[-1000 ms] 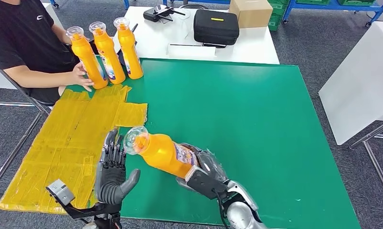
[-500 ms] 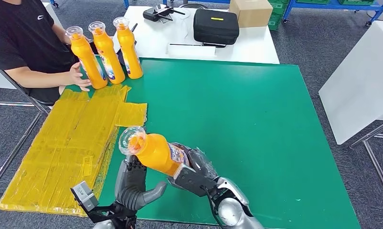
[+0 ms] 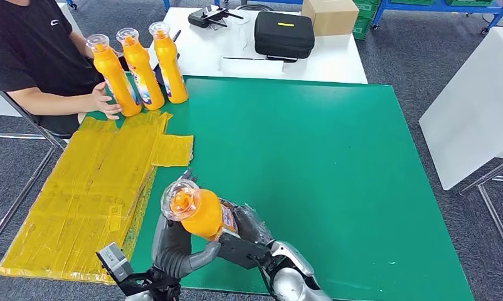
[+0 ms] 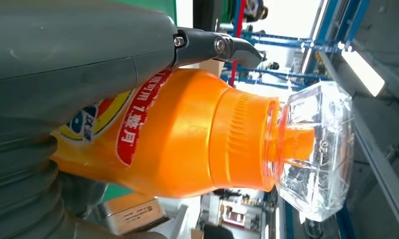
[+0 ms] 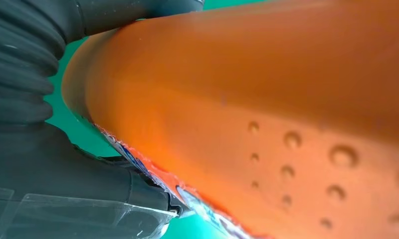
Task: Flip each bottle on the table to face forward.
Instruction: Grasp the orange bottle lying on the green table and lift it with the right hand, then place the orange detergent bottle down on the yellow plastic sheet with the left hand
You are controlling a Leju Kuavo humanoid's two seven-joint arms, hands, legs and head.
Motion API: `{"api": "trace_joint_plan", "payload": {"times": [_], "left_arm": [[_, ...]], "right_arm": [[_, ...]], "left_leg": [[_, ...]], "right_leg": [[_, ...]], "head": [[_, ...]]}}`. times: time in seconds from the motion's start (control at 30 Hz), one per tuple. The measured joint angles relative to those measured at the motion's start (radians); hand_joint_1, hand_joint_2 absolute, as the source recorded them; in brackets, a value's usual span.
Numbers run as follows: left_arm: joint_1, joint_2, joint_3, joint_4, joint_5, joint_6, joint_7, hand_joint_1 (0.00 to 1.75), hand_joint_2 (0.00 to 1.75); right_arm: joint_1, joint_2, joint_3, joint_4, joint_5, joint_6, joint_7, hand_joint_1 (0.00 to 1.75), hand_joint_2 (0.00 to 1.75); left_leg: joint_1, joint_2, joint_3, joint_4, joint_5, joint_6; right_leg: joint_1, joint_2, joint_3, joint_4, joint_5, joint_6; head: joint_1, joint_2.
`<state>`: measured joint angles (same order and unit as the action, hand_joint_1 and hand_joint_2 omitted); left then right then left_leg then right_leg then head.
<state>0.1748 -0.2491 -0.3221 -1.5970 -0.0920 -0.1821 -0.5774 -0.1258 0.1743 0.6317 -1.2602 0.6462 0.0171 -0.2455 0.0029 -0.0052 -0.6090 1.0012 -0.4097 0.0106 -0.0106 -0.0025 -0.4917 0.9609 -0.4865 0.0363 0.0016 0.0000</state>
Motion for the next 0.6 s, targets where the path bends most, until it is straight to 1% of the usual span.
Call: {"api": "trace_joint_plan", "payload": {"times": [0.17,0.3,0.43,0.6], "left_arm": [[0.03,0.007,0.021,-0.009,-0.034,0.05,-0.01,0.0,1.75],[0.053,0.013,0.042,-0.018,-0.047,0.059,-0.011,0.0,1.75],[0.068,0.013,0.048,-0.021,-0.054,0.059,-0.013,0.0,1.75],[0.072,0.013,0.053,-0.021,-0.057,0.06,-0.013,0.0,1.75]], "right_arm": [[-0.003,-0.007,0.078,0.004,0.056,-0.006,0.008,1.75,1.75],[0.0,-0.026,0.146,-0.001,0.071,-0.022,0.016,1.75,1.75],[-0.003,-0.04,0.174,-0.001,0.071,-0.028,0.019,1.75,1.75],[-0.006,-0.042,0.189,-0.001,0.071,-0.028,0.022,1.75,1.75]], "left_leg": [[0.0,0.0,0.0,0.0,0.0,0.0],[0.0,0.0,-0.001,0.0,-0.001,0.0],[0.0,0.0,-0.001,0.0,-0.001,0.0],[0.0,0.0,-0.002,0.0,-0.001,0.0]], "right_leg": [[0.0,0.0,-0.003,0.0,0.0,0.0],[0.0,0.0,-0.011,0.0,-0.001,-0.001],[0.0,0.0,-0.011,0.0,-0.001,-0.001],[0.0,0.0,-0.011,0.0,-0.001,0.0]], "head": [[0.0,0.0],[0.0,0.0],[0.0,0.0],[0.0,0.0]]}}
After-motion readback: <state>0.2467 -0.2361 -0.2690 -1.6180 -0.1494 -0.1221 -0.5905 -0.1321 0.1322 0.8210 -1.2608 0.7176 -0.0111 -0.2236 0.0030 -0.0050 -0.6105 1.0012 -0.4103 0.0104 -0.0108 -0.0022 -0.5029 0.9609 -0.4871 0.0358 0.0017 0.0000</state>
